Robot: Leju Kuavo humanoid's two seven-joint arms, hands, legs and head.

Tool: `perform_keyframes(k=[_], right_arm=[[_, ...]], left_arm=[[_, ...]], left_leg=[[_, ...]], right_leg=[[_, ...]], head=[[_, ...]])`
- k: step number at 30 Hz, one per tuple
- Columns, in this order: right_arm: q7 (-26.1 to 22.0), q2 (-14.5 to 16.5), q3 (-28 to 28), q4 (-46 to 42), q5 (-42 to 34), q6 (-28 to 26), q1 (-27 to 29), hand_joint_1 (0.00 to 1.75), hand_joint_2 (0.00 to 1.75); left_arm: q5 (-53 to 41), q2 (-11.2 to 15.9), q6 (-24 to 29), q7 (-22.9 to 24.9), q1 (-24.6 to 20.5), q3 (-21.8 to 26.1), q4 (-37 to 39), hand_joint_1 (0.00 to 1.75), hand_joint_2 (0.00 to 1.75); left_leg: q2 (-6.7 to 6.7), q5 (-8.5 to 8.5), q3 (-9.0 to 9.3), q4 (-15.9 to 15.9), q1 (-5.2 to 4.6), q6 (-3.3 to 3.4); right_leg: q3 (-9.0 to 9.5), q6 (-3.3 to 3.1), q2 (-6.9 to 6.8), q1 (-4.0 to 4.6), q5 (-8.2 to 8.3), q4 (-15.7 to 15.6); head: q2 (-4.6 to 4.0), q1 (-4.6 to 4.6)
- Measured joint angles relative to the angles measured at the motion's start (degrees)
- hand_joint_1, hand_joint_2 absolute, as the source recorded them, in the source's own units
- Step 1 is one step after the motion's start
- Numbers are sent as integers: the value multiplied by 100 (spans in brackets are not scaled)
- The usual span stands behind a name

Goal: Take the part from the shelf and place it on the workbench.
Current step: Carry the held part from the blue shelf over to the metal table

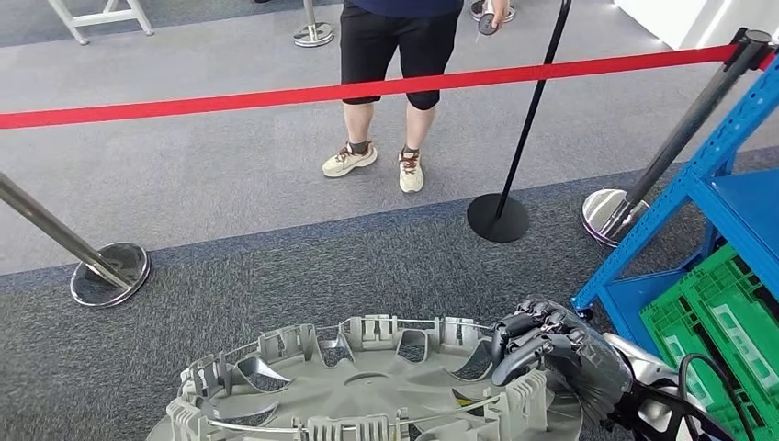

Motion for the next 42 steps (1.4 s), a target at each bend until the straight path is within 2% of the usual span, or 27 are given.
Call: perform_keyframes(k=[2,3,4,5,7,8,9,11,13,15,17,18,19,20,22,24,26,28,30,32,33,34,35,37,39,40,42], right_arm=[[4,1,2,-3,-20,14,7,175,175],[7,1,2,-3,-38,32,4,175,175],[12,2,2,-2,-61,59,-4,175,175],[18,2,1,7,-93,101,-29,175,175],[31,1,-7,52,-190,210,-139,175,175],[34,-5,-14,93,-255,272,-220,175,175],[36,-11,-22,139,-322,326,-304,175,175],[35,-28,-37,227,-432,401,-450,175,175],[31,-45,-48,292,-469,430,-561,175,175],[22,-61,-51,339,-440,435,-615,175,175],[16,-58,-31,378,-352,428,-623,175,175],[16,-53,-13,397,-293,414,-623,175,175],[16,-50,5,411,-236,391,-624,175,175],[16,-51,24,419,-193,357,-625,175,175],[14,-72,54,417,-163,275,-615,175,175],[7,-112,61,380,-178,215,-564,175,175],[2,-135,46,316,-169,208,-506,175,175],[1,-135,31,262,-159,223,-480,175,175],[2,-136,18,223,-190,251,-443,175,175],[5,-138,2,197,-239,291,-368,175,175],[7,-138,-4,189,-256,314,-325,175,175],[9,-135,-8,181,-264,340,-286,175,175],[10,-128,-10,174,-267,365,-257,175,175],[14,-102,-12,168,-281,406,-232,175,175],[23,-70,-20,168,-336,471,-231,175,175],[29,-46,-34,168,-384,536,-230,175,175],[38,34,-98,171,-491,714,-231,175,175]], left_arm=[[-18,-12,15,27,-3,-1,11,0,175],[-32,-22,28,60,1,-2,17,0,175],[-44,-31,42,100,7,-2,21,0,175],[-56,-39,59,144,11,-2,22,0,175],[-68,-49,88,204,0,-2,22,0,175],[-72,-52,97,221,-14,-3,22,0,175],[-75,-54,100,234,-28,-3,22,0,175],[-92,-55,92,268,-40,-4,22,0,175],[-118,-56,72,308,-37,-4,22,0,175],[-137,-61,52,341,-46,-4,22,0,175],[-156,-79,42,381,-54,-4,22,0,175],[-164,-90,41,401,-52,-4,22,0,175],[-168,-99,43,420,-50,-4,22,0,175],[-153,-107,50,433,-48,-3,22,0,175],[-81,-109,76,443,-50,9,21,0,175],[5,-100,101,448,-47,40,19,0,175],[68,-95,111,458,-27,88,17,0,175],[117,-98,131,465,-15,140,18,0,175],[145,-99,158,448,-34,177,19,0,175],[161,-96,162,393,-45,194,19,0,175],[164,-92,150,355,-39,202,20,0,175],[168,-87,137,317,-31,214,20,0,175],[172,-78,125,282,-25,227,19,0,175],[178,-49,115,219,-24,245,17,0,175],[179,-14,137,185,-31,256,14,0,175],[179,3,169,179,-30,266,13,0,175],[180,34,241,162,-10,291,13,0,175]], left_leg=[[127,-237,-360,689,7,-8],[138,-213,-404,770,7,1],[154,-93,-323,618,3,17],[214,83,-127,262,-11,45],[501,342,324,-544,-77,115],[603,390,455,-788,-115,147],[643,391,505,-896,-148,173],[498,419,524,-942,-158,225],[359,476,592,-1010,-118,280],[211,505,629,-1037,-81,306],[37,507,628,-1033,-69,311],[-55,506,631,-1029,-64,308],[-148,502,636,-1021,-54,302],[-242,492,642,-1004,-37,286],[-423,456,616,-936,-12,225],[-567,441,552,-891,-6,154],[-660,457,499,-899,9,103],[-420,375,409,-770,3,63],[-16,79,123,-214,-7,32],[122,-241,-282,571,5,16],[131,-287,-394,784,7,19],[138,-225,-384,765,4,28],[164,-72,-238,500,-3,43],[413,246,249,-348,-53,103],[626,342,527,-841,-115,166],[629,320,542,-885,-140,189],[489,355,588,-950,-136,241]], right_leg=[[-2,-18,-172,29,-12,1],[0,-24,-257,40,-19,1],[5,-27,-340,50,-27,1],[14,-26,-412,59,-35,1],[38,-4,-531,79,-56,0],[48,18,-584,84,-66,-1],[60,45,-641,83,-75,-6],[88,105,-740,66,-94,-22],[59,152,-529,40,-206,127],[-211,190,-154,23,-504,733],[-608,221,-18,23,-746,1466],[-714,228,-8,23,-728,1607],[-701,230,2,20,-592,1498],[-575,235,36,10,-372,1161],[-238,264,291,-38,-29,367],[-98,247,460,-56,38,37],[-95,166,354,-35,42,33],[-79,85,219,-32,48,22],[-74,24,70,-16,39,15],[-80,-5,-97,15,25,15],[-81,-11,-181,26,18,15],[-79,-15,-265,35,12,16],[-71,-14,-340,42,4,16],[-37,7,-469,59,-21,17],[-1,51,-575,66,-51,16],[18,79,-630,63,-63,6],[78,135,-707,40,-87,-13]], head=[[0,-2],[0,-3],[0,-2],[0,-2],[0,1],[0,2],[0,2],[0,-1],[0,11],[0,57],[0,86],[0,87],[0,86],[0,87],[0,95],[0,95],[0,86],[0,61],[0,25],[0,13],[0,13],[0,11],[0,13],[0,14],[0,15],[0,16],[0,8]])
